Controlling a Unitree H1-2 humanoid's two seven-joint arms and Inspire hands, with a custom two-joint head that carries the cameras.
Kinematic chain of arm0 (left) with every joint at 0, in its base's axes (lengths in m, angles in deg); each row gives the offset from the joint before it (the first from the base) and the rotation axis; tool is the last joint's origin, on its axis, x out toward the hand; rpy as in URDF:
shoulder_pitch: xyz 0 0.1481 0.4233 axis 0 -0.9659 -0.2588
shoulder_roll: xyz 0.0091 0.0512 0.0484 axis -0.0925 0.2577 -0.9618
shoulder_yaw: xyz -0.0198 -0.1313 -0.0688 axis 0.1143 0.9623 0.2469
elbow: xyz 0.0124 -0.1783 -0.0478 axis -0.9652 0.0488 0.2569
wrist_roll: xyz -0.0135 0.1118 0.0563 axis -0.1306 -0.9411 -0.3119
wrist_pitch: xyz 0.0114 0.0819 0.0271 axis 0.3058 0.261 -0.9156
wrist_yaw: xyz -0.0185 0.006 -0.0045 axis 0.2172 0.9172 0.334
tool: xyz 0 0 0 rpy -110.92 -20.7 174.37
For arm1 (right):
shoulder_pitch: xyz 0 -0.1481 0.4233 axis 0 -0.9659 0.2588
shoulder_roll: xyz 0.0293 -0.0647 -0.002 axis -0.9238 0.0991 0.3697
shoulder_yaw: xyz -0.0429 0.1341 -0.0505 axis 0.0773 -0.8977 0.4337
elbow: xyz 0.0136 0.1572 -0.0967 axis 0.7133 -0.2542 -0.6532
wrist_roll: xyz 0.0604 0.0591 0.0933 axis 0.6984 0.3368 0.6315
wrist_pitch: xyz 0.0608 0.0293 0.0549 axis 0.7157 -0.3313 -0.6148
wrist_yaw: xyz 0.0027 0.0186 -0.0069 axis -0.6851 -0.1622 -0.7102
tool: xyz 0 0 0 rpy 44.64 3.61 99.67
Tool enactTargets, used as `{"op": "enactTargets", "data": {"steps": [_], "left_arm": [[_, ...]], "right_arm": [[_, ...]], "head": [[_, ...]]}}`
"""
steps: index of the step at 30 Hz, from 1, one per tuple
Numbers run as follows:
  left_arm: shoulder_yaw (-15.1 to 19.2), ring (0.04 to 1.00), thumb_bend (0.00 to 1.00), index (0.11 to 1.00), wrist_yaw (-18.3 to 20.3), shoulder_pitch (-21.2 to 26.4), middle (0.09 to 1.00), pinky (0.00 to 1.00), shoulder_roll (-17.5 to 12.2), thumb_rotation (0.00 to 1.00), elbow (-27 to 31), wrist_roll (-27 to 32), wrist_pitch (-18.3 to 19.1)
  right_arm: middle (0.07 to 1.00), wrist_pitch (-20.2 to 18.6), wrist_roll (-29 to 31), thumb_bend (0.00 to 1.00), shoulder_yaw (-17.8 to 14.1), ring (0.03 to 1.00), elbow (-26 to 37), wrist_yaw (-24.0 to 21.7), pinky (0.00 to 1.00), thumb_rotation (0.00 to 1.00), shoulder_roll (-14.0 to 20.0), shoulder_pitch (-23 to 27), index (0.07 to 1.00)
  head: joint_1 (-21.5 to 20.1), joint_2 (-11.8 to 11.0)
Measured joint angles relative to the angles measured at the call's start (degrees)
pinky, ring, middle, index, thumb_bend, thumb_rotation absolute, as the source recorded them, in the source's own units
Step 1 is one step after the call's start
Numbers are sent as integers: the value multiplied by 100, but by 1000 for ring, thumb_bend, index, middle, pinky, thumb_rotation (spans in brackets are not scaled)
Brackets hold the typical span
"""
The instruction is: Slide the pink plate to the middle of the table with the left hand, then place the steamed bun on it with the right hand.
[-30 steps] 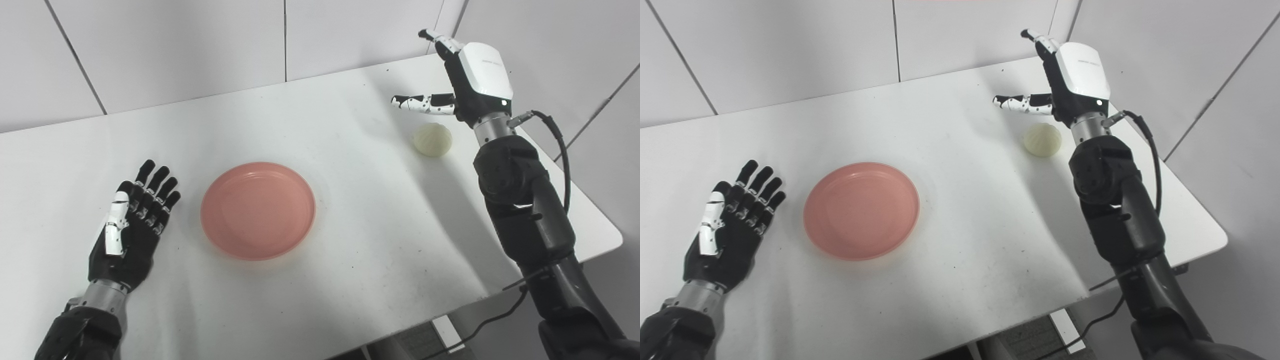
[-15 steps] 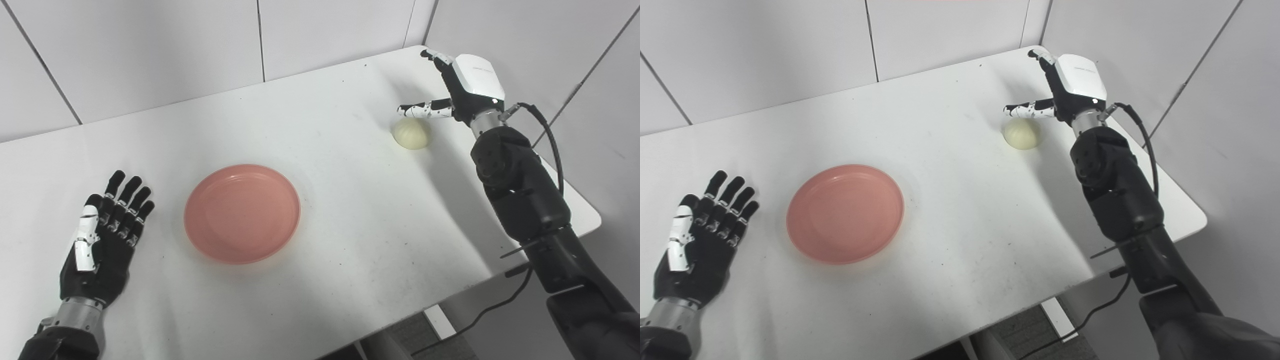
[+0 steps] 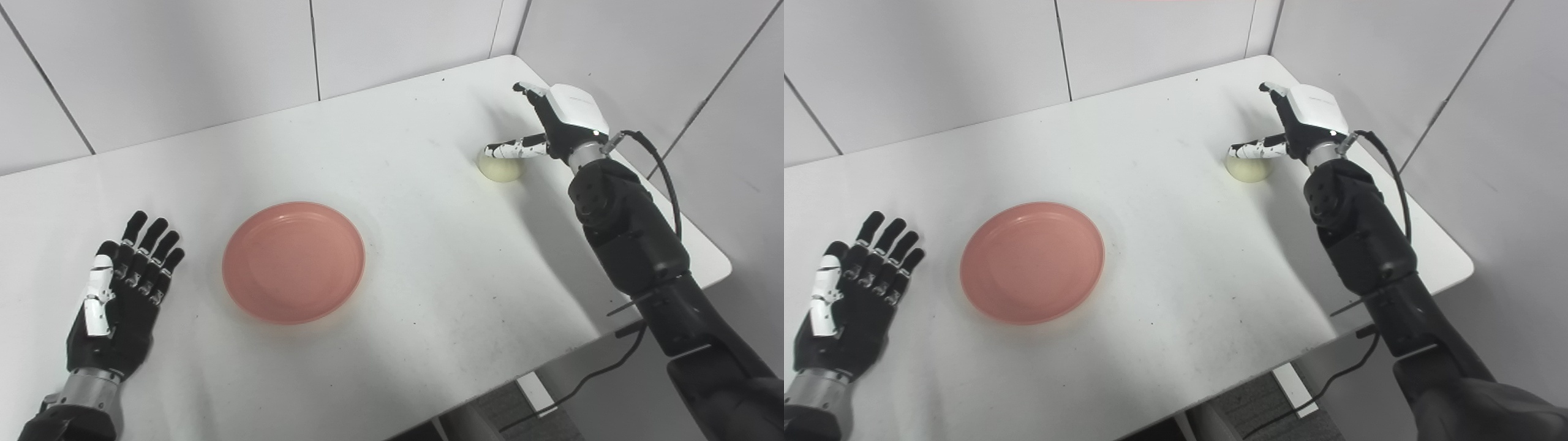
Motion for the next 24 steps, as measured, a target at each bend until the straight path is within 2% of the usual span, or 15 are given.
{"op": "enactTargets", "data": {"steps": [5,9,14,17,24], "left_arm": [[5,970,404,969,4,-1,971,982,0,1000,0,0,0],[2,977,399,971,4,-2,977,987,0,1000,4,0,1],[-6,977,393,971,4,-2,978,988,-4,1000,7,-3,2],[-7,977,394,972,4,-3,978,991,-9,1000,8,-3,2],[-7,968,404,964,3,-20,970,979,-8,1000,32,-2,4]], "right_arm": [[886,-4,105,861,100,828,129,-50,689,457,-1,-91,864],[889,-73,144,850,171,835,152,-173,710,497,13,-96,871],[896,-385,57,837,379,851,216,-711,729,515,90,-92,884],[887,-450,-47,848,378,845,215,-926,710,469,93,-86,868],[881,-459,-167,847,373,839,175,-1048,708,432,92,-35,867]], "head": [[0,0],[-9,17],[0,26],[0,26],[26,62]]}}
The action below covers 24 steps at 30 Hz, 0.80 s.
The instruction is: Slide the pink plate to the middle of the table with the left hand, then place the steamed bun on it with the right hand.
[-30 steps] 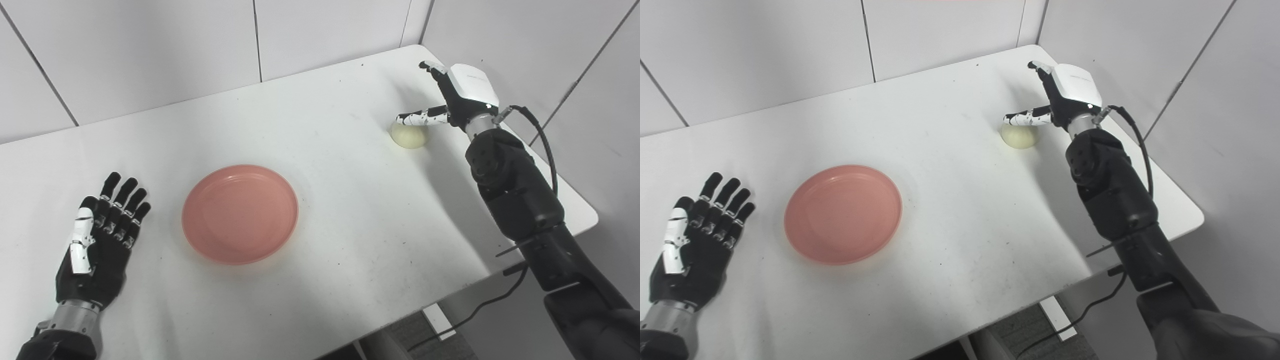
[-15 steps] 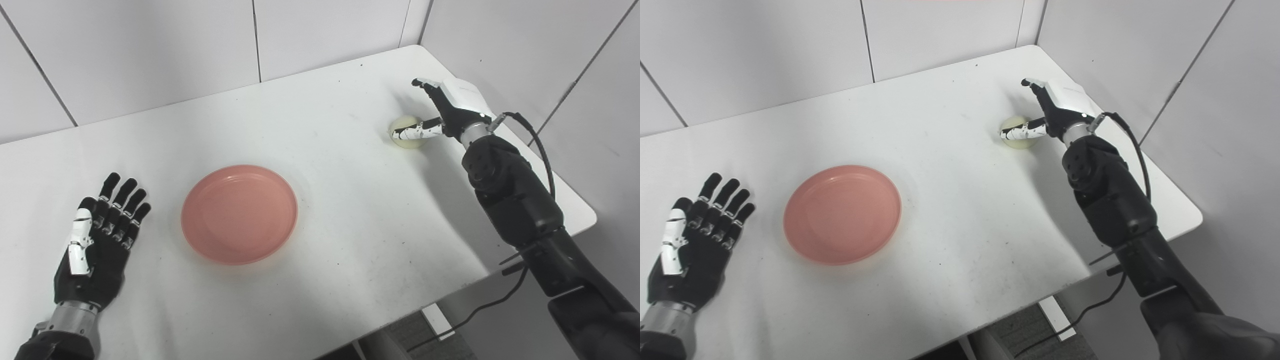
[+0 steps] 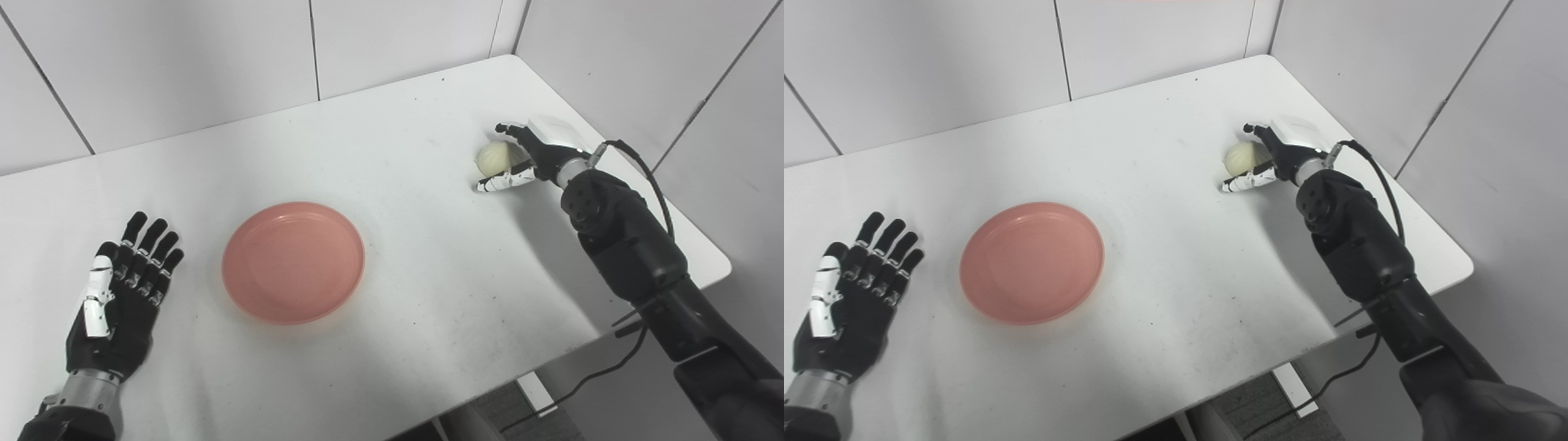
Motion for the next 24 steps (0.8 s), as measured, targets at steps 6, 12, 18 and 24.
{"op": "enactTargets", "data": {"steps": [6,12,18,24], "left_arm": [[-1,973,404,971,-13,-25,975,986,1,1000,34,0,8],[-6,967,401,963,-14,-32,970,978,1,1000,44,0,10],[-6,972,399,972,-75,-82,974,984,8,1000,138,0,50],[-38,976,392,973,-80,-92,979,987,6,1000,158,-4,50]], "right_arm": [[887,-2,-233,845,7,839,-79,-93,713,415,2,65,869],[887,-2,-292,831,29,846,-211,-84,727,435,40,113,864],[864,-2,-303,778,32,832,-265,-52,725,326,32,132,850],[756,138,-181,755,53,681,-525,560,593,107,-67,300,787]], "head": [[9,9],[44,26],[62,35],[79,44]]}}
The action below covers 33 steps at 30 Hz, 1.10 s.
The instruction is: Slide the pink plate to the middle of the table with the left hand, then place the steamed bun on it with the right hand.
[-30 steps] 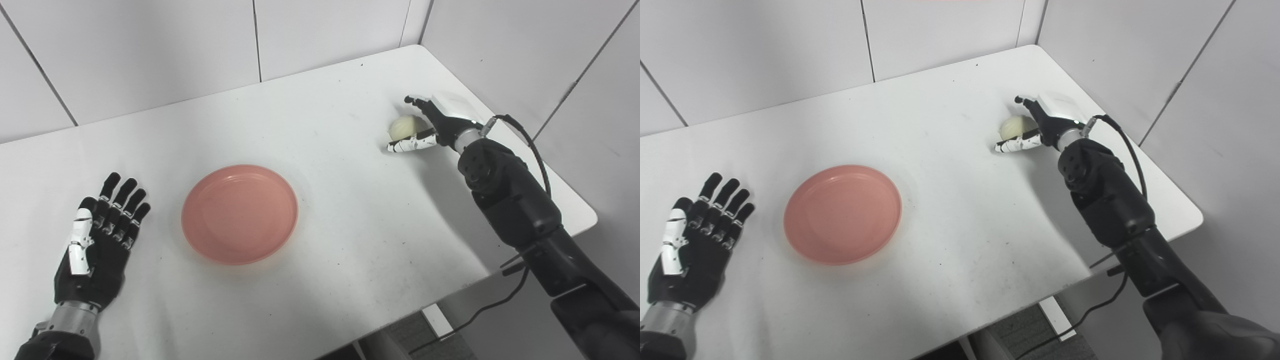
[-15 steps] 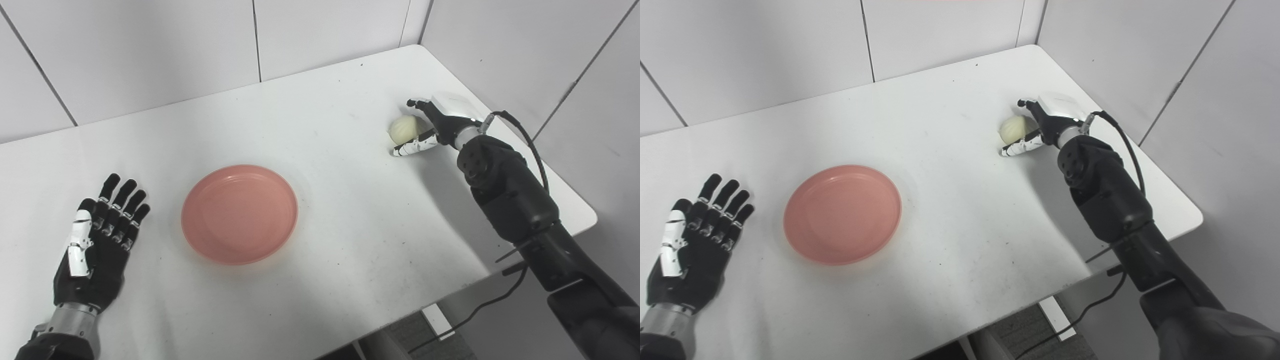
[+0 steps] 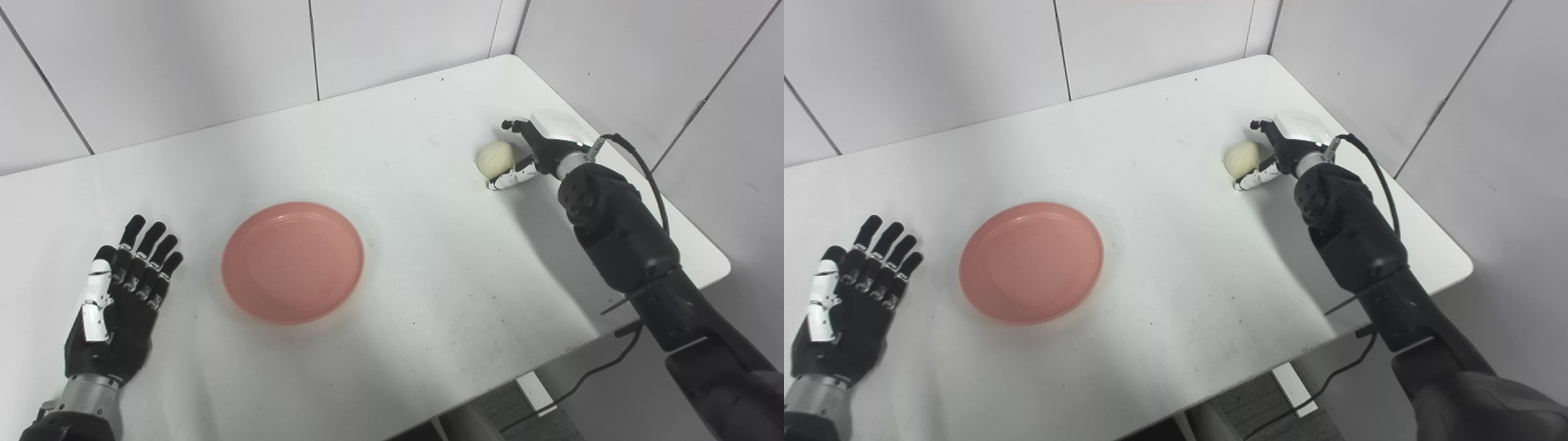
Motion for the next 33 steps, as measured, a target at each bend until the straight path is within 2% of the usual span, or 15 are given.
{"op": "enactTargets", "data": {"steps": [2,4,7,9,14,21,28,33], "left_arm": [[1,977,392,971,-1,0,979,986,0,1000,-2,1,0],[3,976,392,969,-1,-1,977,985,0,1000,-2,1,0],[3,976,392,967,-1,-2,976,986,0,1000,1,2,2],[3,969,397,961,-2,-7,971,975,0,1000,7,2,2],[1,976,397,968,-23,-10,977,985,-8,1000,15,3,3],[-17,976,386,970,-23,-9,975,988,-1,1000,17,6,3],[-25,979,387,977,-38,-10,980,992,7,1000,26,5,4],[-67,980,388,981,-55,-10,983,990,12,1000,28,-9,4]], "right_arm": [[669,236,71,723,40,607,-160,300,532,30,-17,77,736],[564,440,127,560,89,508,-327,560,448,95,-21,147,548],[527,851,285,515,118,466,-743,988,404,116,-38,269,500],[508,1081,384,506,161,440,-947,1186,375,118,-43,327,492],[503,1283,504,503,362,431,-1304,1366,374,118,-68,587,489],[508,1322,632,503,450,443,-1360,1457,384,117,-119,651,489],[514,1317,712,503,516,440,-1253,1321,372,118,-64,642,489],[512,1219,809,504,471,442,-641,1064,388,118,-35,521,489]], "head": [[9,0],[9,0],[18,0],[18,0],[35,0],[79,0],[167,0],[334,9]]}}
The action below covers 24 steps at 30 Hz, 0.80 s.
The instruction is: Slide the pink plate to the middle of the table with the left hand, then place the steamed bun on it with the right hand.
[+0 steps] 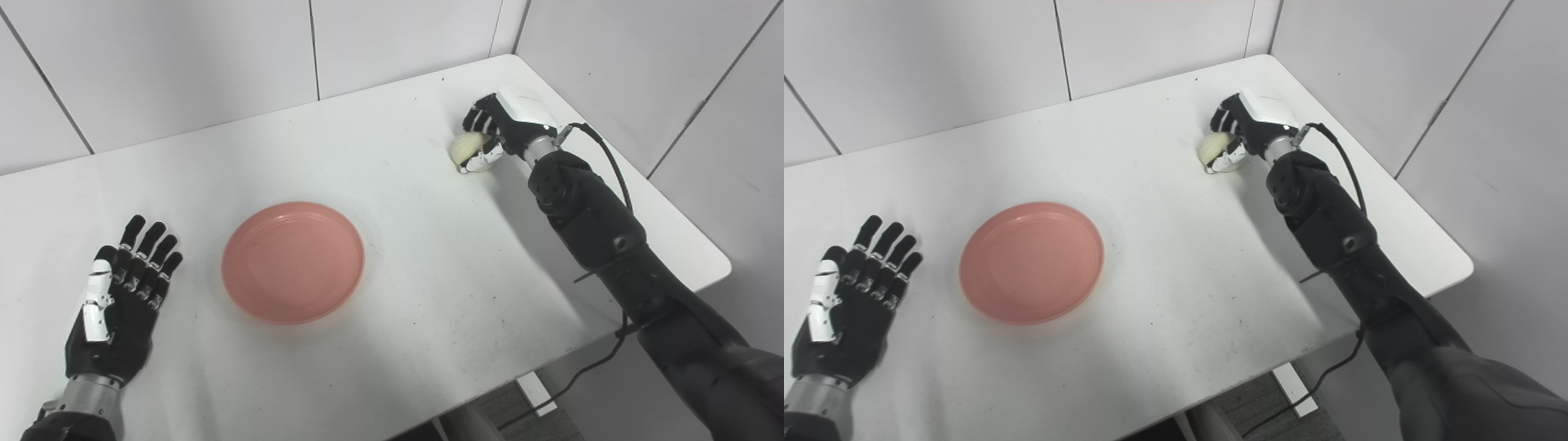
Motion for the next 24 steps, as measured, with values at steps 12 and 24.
{"op": "enactTargets", "data": {"steps": [12,24], "left_arm": [[-252,1000,373,1000,-320,-63,1000,1000,281,1000,204,-177,101],[-480,1000,370,1000,-648,21,999,1000,674,1000,111,-516,147]], "right_arm": [[523,-669,-113,501,-143,469,2141,-933,404,115,232,-91,489],[488,-577,-56,503,294,422,2702,-1534,370,118,-9,412,488]], "head": [[738,18],[1932,88]]}}
